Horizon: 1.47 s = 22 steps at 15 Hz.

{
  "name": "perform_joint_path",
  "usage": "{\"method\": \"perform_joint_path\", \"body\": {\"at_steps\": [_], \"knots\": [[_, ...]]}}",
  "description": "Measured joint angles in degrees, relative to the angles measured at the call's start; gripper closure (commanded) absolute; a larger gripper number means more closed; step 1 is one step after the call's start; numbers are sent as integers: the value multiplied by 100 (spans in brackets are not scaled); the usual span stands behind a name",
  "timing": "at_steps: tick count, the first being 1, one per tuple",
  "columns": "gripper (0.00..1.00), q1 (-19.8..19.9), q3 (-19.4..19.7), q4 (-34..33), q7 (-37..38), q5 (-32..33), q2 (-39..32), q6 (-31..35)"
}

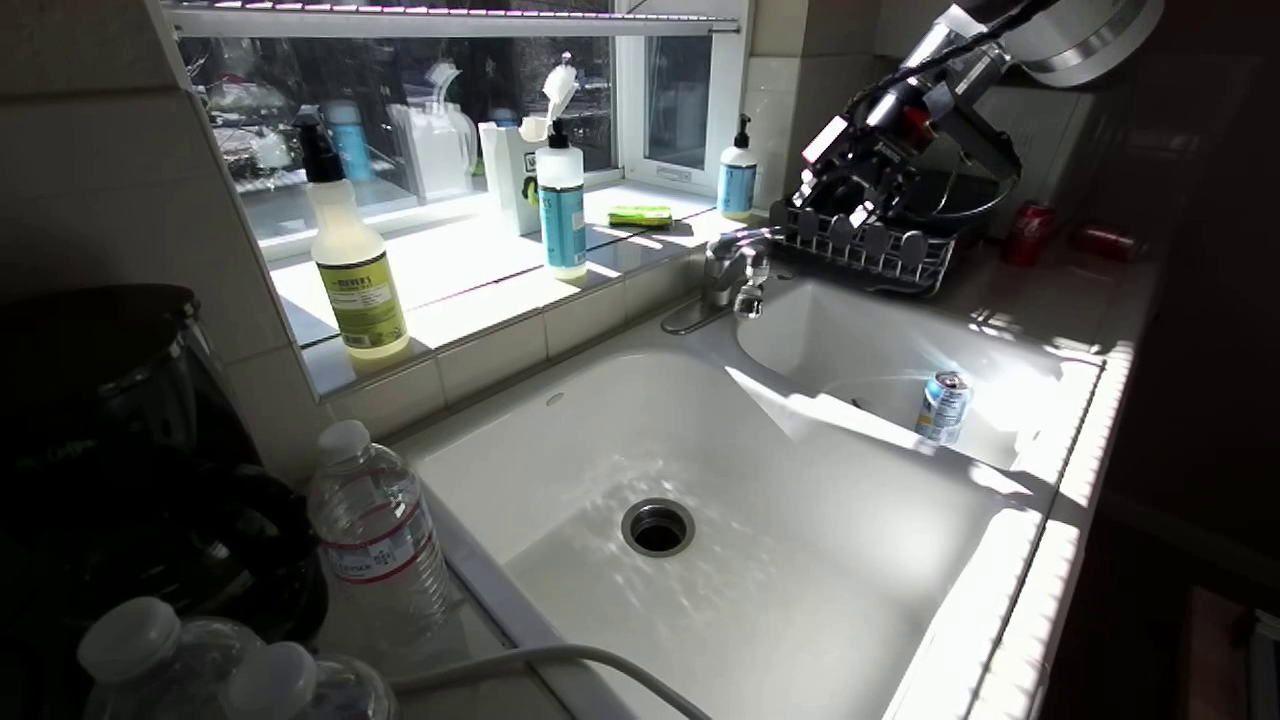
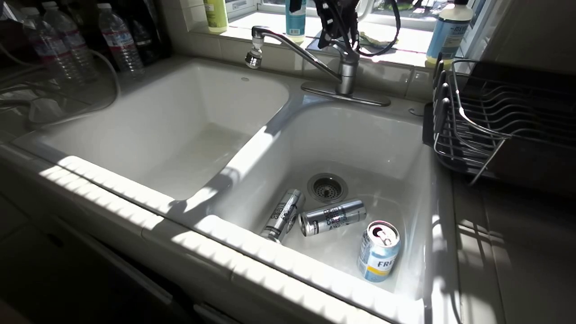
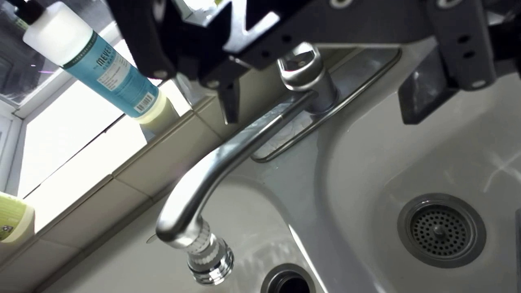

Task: Push the faucet handle upwards.

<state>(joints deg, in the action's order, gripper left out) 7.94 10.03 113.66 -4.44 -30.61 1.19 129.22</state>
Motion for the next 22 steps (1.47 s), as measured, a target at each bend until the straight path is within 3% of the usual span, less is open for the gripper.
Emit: {"method": "perform_joint_path", "body": {"at_steps": [11,15,17,22], "knots": [[0,385,60,-342,-1041,-1982,-690,-1],[6,507,59,-485,-1315,-2628,-925,-73],[0,554,58,-589,-1374,-2890,-1048,-182],[0,619,47,-897,-1398,-3368,-1395,-506]]}}
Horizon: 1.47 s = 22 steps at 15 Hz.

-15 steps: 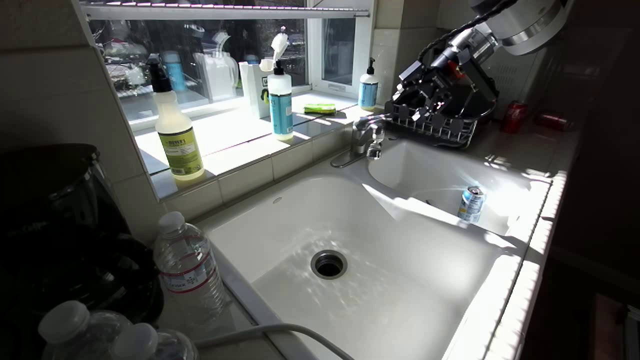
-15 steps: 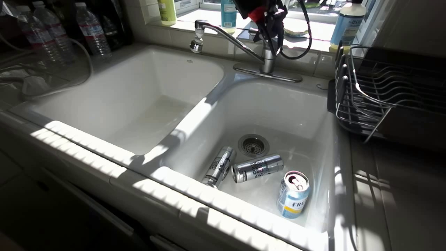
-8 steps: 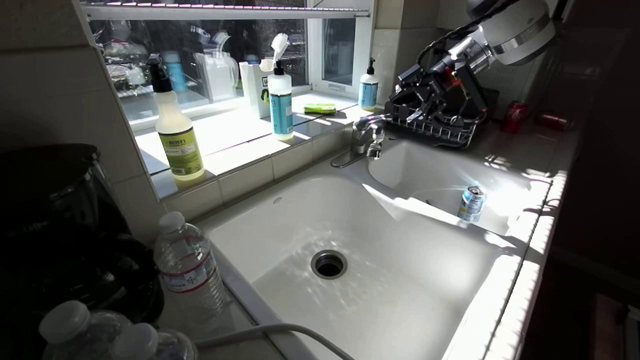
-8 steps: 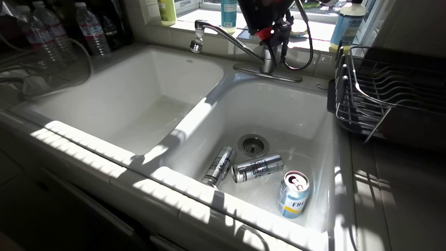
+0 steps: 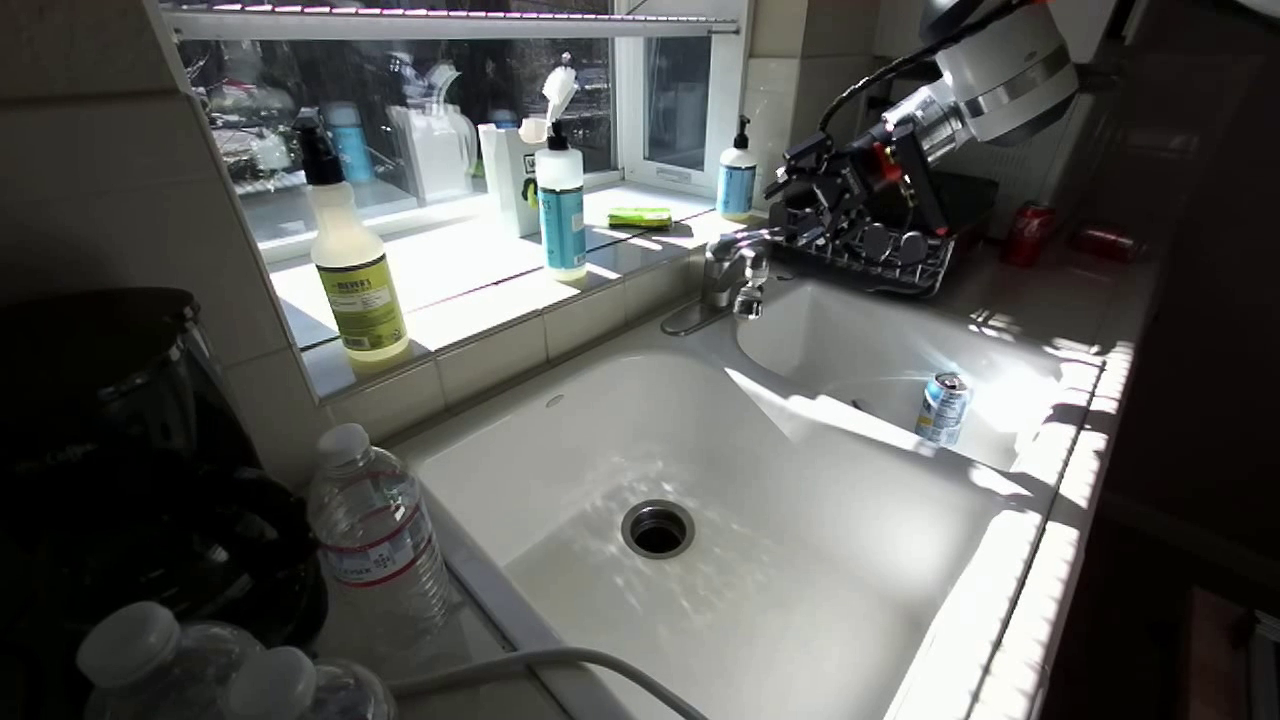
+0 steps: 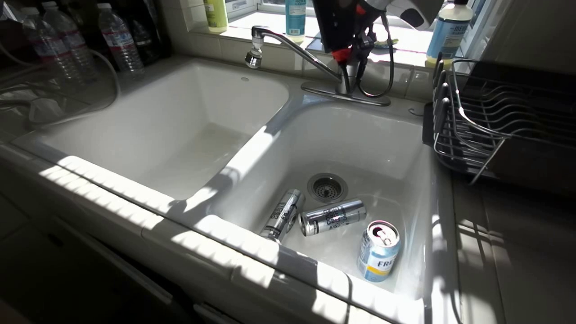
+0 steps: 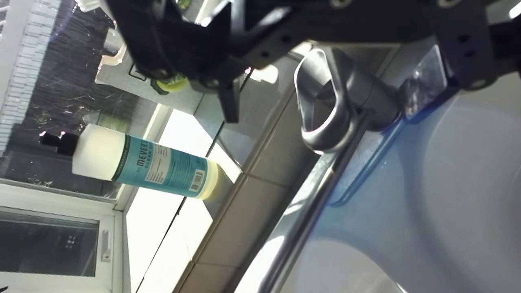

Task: Push the faucet handle upwards.

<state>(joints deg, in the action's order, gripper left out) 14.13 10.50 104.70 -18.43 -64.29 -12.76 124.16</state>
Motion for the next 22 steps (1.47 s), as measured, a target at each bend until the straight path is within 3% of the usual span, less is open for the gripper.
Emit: {"method": "perform_joint_path", "body": {"at_steps": [11,22], "knots": [[0,159,-33,-595,6,-1125,-620,-590],[0,233,-33,-707,54,-1470,-679,-903]]}}
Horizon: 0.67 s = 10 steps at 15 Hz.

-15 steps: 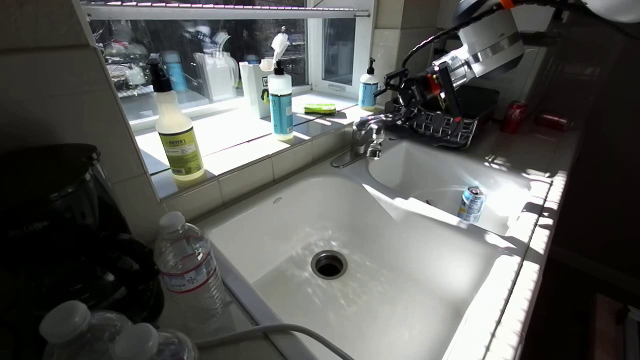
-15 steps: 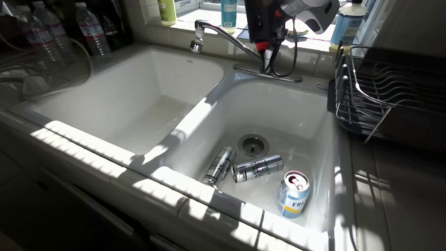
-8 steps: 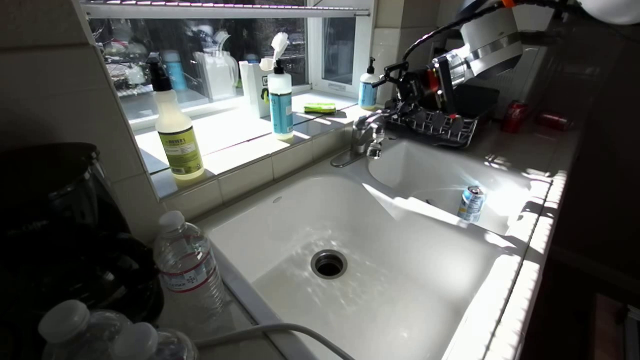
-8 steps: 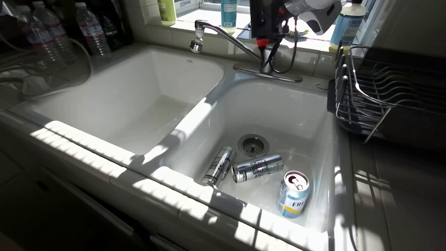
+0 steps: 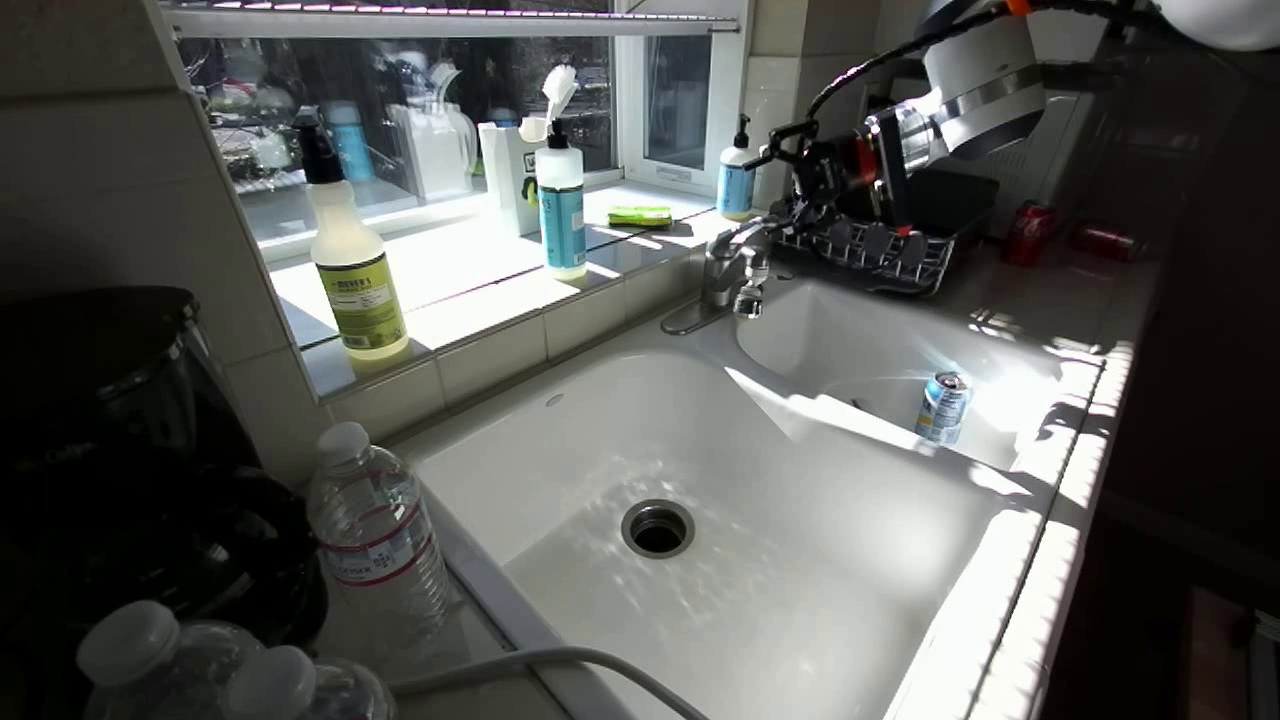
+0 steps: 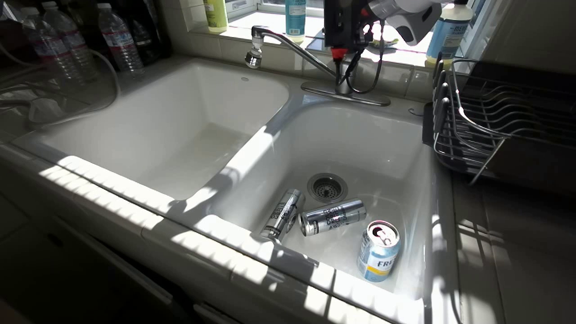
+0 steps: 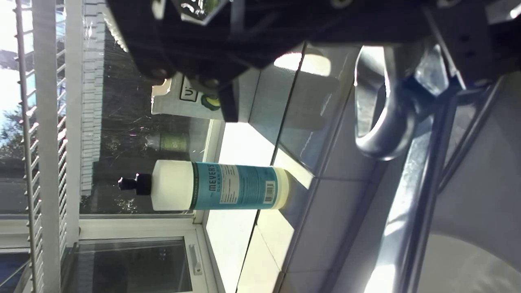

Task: Push the faucet handle upwards.

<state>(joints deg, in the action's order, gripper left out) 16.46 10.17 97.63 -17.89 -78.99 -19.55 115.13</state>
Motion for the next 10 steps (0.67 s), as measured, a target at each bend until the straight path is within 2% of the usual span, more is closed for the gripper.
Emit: {"method": "perform_joint_path", "body": {"at_steps": [10], "knots": [[0,-2,-4,-122,26,-25,-26,-11]]}}
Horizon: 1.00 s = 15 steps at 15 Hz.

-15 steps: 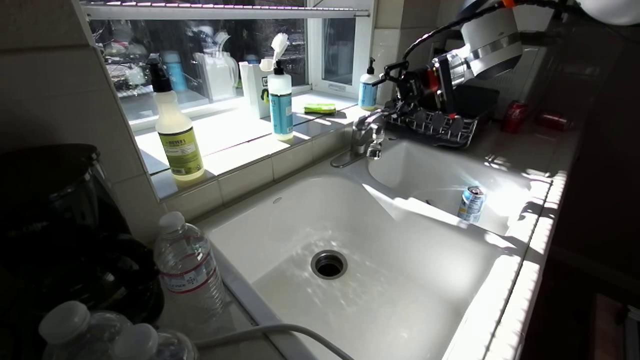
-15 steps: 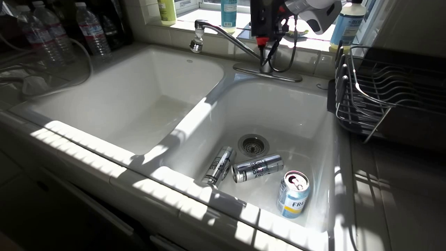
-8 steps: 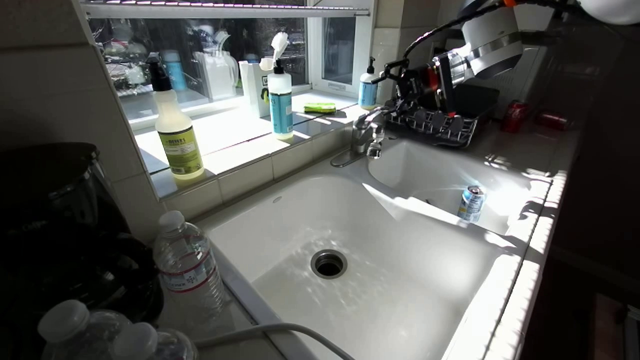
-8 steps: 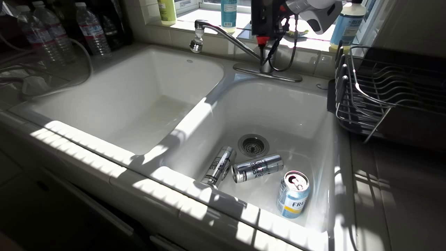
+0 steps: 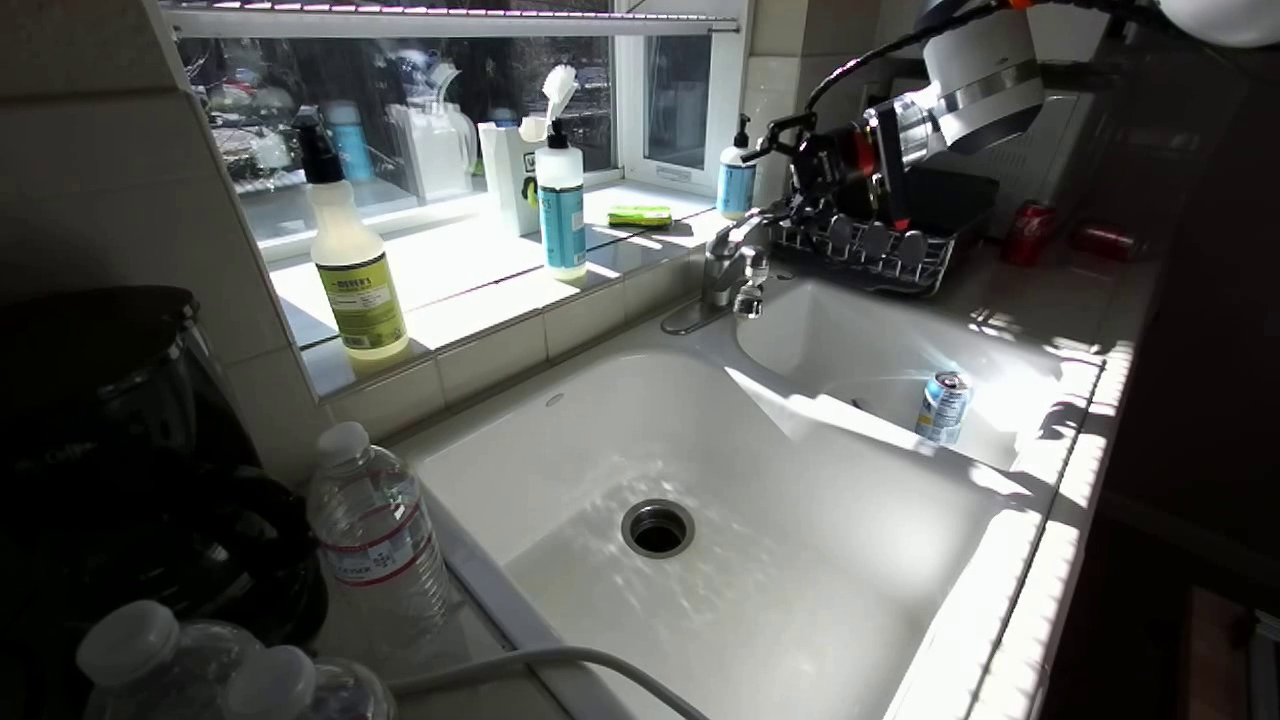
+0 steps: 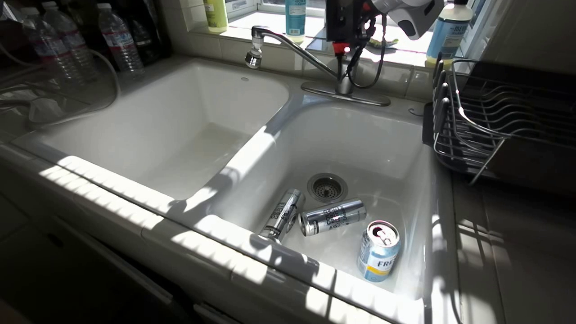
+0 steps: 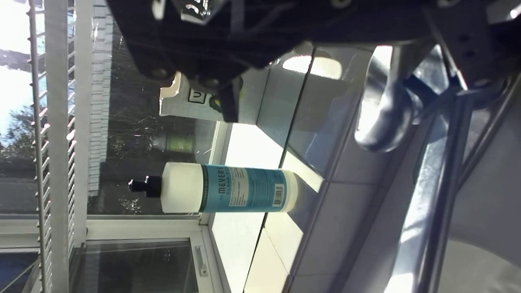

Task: Push the faucet handle upwards.

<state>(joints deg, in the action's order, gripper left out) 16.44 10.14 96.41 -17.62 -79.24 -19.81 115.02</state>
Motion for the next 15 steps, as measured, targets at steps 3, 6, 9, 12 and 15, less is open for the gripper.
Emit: {"method": "perform_joint_path", "body": {"at_steps": [3,6,9,12,15], "knots": [[0,0,0,-15,29,0,-4,0],[0,-1,0,-37,32,5,-5,0],[0,-2,0,-39,62,5,-5,0],[0,0,2,-42,142,-40,-4,7],[0,1,7,-42,212,-105,-5,12]]}}
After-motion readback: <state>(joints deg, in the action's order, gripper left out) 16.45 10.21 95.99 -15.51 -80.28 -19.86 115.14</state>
